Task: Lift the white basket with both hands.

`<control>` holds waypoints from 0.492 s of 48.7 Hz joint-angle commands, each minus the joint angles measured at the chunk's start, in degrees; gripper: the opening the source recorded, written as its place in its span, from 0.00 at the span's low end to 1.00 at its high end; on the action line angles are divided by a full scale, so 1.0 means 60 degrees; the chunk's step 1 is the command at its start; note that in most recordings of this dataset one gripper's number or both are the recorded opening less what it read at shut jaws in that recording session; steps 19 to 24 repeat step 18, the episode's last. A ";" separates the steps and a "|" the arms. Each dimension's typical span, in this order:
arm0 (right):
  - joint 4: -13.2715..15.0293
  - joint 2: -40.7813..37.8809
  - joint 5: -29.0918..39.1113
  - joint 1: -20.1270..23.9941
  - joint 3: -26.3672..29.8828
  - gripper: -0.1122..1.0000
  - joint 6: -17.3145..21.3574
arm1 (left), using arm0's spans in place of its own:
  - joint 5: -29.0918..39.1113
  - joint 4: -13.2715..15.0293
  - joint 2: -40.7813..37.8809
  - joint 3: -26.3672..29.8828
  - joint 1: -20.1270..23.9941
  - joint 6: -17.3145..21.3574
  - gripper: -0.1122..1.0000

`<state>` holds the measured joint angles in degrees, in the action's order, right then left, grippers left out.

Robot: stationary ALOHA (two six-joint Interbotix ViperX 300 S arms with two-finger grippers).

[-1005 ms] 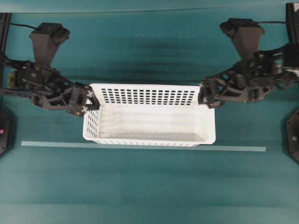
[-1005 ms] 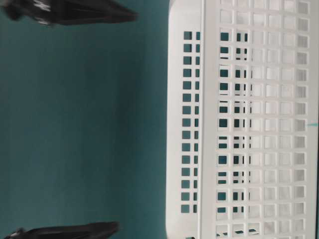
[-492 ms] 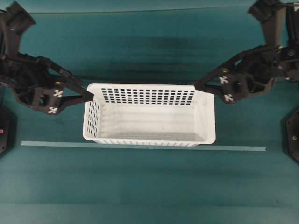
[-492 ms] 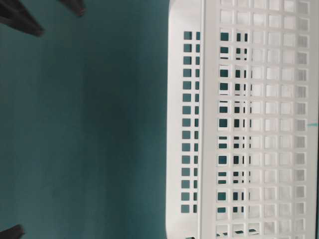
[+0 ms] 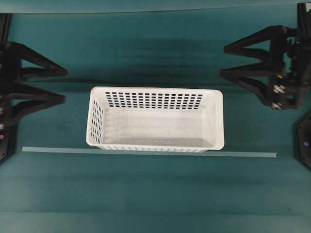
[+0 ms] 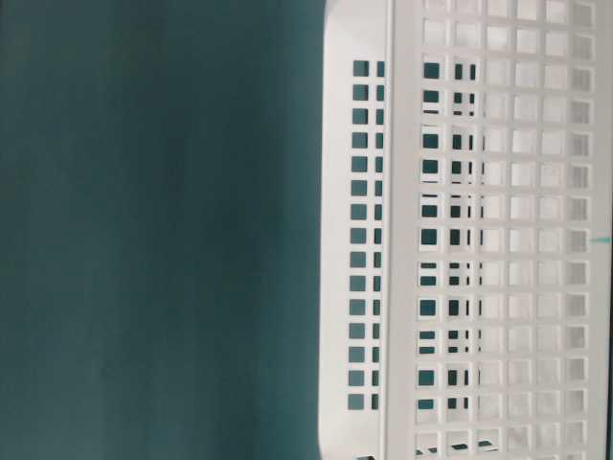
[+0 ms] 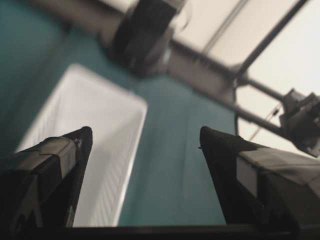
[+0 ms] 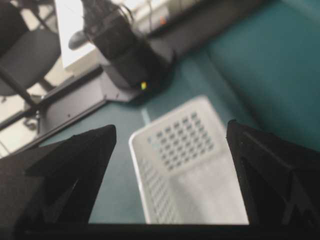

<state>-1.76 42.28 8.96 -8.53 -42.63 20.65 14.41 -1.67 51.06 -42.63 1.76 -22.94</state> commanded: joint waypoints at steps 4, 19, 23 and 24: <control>0.0103 0.0352 -0.0220 0.0220 -0.0073 0.96 -0.0762 | -0.0278 -0.0029 0.0454 0.0088 -0.0161 0.1055 0.91; 0.0103 0.1216 -0.0190 0.0483 -0.0308 0.97 -0.1436 | -0.0264 -0.0029 0.0806 -0.0059 -0.0293 0.1377 0.91; 0.0103 0.1216 -0.0190 0.0483 -0.0308 0.97 -0.1436 | -0.0264 -0.0029 0.0806 -0.0059 -0.0293 0.1377 0.91; 0.0103 0.1216 -0.0190 0.0483 -0.0308 0.97 -0.1436 | -0.0264 -0.0029 0.0806 -0.0059 -0.0293 0.1377 0.91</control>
